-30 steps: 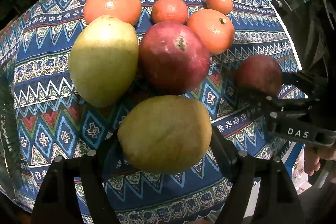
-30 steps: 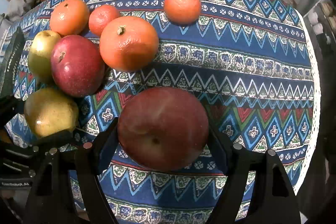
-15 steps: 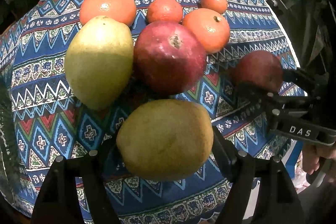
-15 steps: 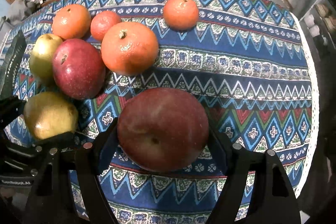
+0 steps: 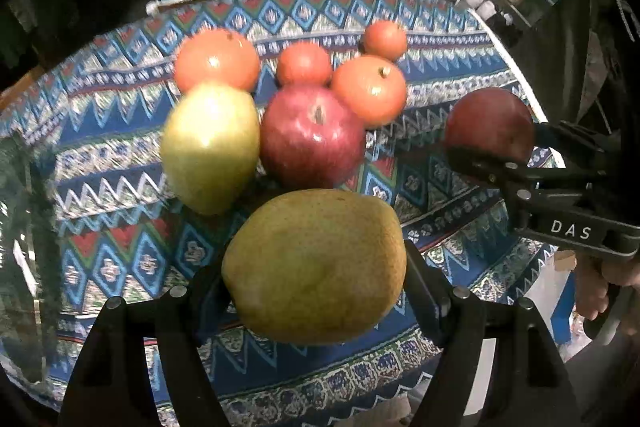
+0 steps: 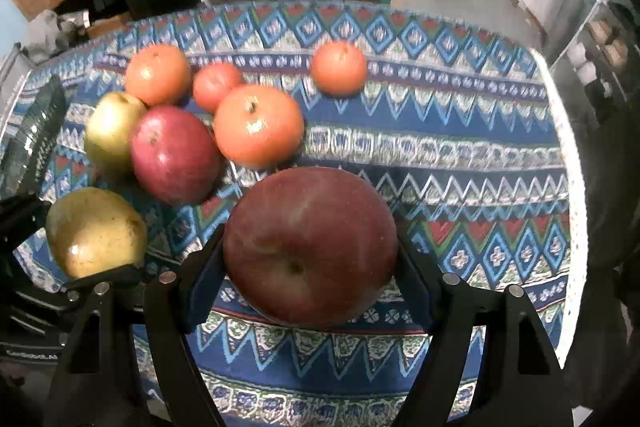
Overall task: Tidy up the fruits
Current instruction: 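Close the left tool on the large pear while the right tool closes on the red apple, then lift and carry the pear with the left tool while the right tool carries the apple to the glass bowl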
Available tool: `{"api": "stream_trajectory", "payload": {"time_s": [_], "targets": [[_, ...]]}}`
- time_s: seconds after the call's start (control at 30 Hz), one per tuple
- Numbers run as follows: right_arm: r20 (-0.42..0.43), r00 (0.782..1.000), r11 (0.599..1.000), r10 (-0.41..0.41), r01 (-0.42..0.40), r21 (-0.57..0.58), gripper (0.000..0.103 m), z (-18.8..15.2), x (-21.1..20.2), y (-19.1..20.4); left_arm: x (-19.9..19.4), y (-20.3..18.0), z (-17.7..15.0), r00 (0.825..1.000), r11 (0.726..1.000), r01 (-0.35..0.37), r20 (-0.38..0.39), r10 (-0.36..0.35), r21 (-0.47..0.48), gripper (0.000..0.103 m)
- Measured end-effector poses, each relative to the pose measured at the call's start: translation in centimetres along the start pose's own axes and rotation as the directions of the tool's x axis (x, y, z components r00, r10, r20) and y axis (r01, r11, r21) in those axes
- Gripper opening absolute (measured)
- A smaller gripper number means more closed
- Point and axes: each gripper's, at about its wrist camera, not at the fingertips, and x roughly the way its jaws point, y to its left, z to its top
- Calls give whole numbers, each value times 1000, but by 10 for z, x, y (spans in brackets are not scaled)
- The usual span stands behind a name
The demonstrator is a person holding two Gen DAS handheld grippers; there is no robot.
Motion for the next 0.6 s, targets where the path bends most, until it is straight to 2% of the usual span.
{"api": "stream_trajectory", "payload": {"time_s": [0.23,0.4,0.6], "targets": [[80,997,1000,-14,14,-1,77,6,-39,13,-40,6,3,996,1000,-21,91,21,-6,78],[149,989,1000,-14,16,-9,77,12,-66,23,-70,10,7,985,999,-43,167,42,-2,78],[221,975,999,-14,25,-45,77,16,-92,35,-91,15,12,977,999,-46,208,49,-18,78]]}}
